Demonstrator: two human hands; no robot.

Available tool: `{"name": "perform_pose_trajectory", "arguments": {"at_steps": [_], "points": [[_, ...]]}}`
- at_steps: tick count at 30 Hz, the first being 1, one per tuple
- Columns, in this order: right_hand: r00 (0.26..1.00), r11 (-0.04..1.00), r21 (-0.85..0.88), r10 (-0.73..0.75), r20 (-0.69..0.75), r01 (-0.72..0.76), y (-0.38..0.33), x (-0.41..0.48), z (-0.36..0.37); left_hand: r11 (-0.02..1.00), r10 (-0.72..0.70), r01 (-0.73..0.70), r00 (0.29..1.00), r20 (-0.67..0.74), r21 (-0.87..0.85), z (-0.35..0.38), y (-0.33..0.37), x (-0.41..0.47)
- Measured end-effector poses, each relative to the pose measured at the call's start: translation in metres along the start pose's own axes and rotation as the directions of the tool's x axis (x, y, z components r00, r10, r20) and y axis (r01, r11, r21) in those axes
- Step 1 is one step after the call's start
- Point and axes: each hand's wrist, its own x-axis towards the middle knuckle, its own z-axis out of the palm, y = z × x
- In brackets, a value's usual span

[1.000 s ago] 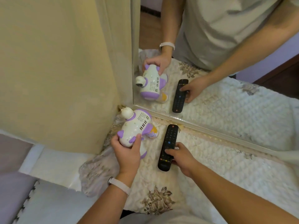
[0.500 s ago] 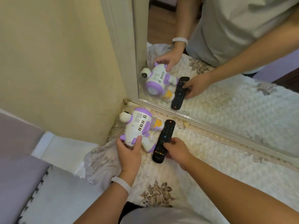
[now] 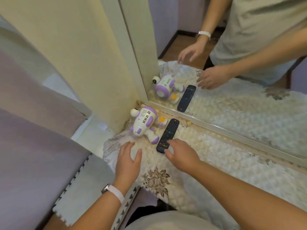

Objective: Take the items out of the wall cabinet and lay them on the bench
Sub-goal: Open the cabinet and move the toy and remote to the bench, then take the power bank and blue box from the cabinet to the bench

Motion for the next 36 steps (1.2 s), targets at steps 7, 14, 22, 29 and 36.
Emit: {"name": "perform_pose_trajectory", "arguments": {"at_steps": [7, 14, 22, 29, 36], "points": [[0.903, 0.85, -0.331, -0.429, 0.016, 0.41, -0.024, -0.023, 0.002, 0.861, 0.194, -0.193, 0.98, 0.047, 0.47, -0.039, -0.01, -0.075], [0.767, 0.705, -0.362, -0.641, 0.042, 0.61, -0.085, -0.059, 0.01, 0.753, 0.265, -0.193, 0.964, -0.022, 0.629, -0.09, -0.029, -0.137], [0.576, 0.493, -0.374, -0.804, 0.151, 0.786, -0.185, -0.107, 0.051, 0.744, 0.158, -0.014, 0.975, -0.155, 0.668, -0.159, -0.091, -0.221], [0.352, 0.263, -0.339, -0.906, 0.234, 0.903, -0.325, -0.192, 0.137, 0.759, 0.039, 0.22, 0.924, -0.381, 0.613, -0.254, -0.186, -0.351], [0.007, -0.086, -0.283, -0.949, 0.314, 0.955, -0.458, -0.307, 0.235, 0.753, -0.123, 0.503, 0.741, -0.66, 0.425, -0.327, -0.28, -0.519]]}}
